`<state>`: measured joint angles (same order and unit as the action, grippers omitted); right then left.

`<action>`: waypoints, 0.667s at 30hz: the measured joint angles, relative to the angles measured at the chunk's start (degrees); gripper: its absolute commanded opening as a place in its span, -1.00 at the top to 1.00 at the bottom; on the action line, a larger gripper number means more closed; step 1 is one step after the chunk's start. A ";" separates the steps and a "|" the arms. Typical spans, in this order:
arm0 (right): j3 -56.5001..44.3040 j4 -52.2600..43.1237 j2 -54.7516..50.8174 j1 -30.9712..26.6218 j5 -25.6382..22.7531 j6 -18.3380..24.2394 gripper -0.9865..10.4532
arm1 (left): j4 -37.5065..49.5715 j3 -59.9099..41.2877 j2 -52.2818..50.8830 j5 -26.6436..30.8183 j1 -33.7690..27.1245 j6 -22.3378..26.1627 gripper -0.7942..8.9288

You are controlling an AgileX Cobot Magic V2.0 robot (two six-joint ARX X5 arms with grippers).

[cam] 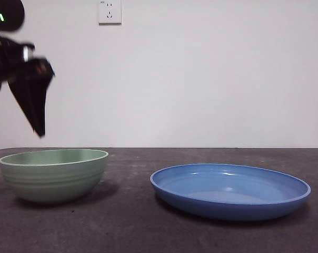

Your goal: Place the green bowl on the blue plate

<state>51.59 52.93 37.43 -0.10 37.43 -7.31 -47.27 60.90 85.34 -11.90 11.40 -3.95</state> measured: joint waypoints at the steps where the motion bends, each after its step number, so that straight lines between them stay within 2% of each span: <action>1: 0.00 0.00 0.00 0.00 0.00 0.00 -0.33 | 0.42 0.00 1.36 -0.02 0.00 0.00 -0.24; 6: 0.00 0.00 0.00 0.00 0.00 0.00 -0.33 | 2.62 0.00 6.16 0.00 0.00 0.02 -0.23; 8: 0.00 0.00 0.00 0.00 0.00 0.00 -0.33 | 3.15 0.00 7.69 0.00 0.00 0.02 -0.16; 17: 0.02 0.00 0.00 0.00 0.00 0.00 -0.33 | 4.52 0.02 9.66 0.00 0.00 0.00 0.74; 20: 0.00 0.00 0.00 0.00 0.00 0.00 -0.33 | 4.90 0.02 9.66 -0.02 0.00 0.00 0.81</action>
<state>51.59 52.93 37.43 -0.10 37.43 -7.31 -42.37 60.93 95.00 -11.92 11.40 -3.95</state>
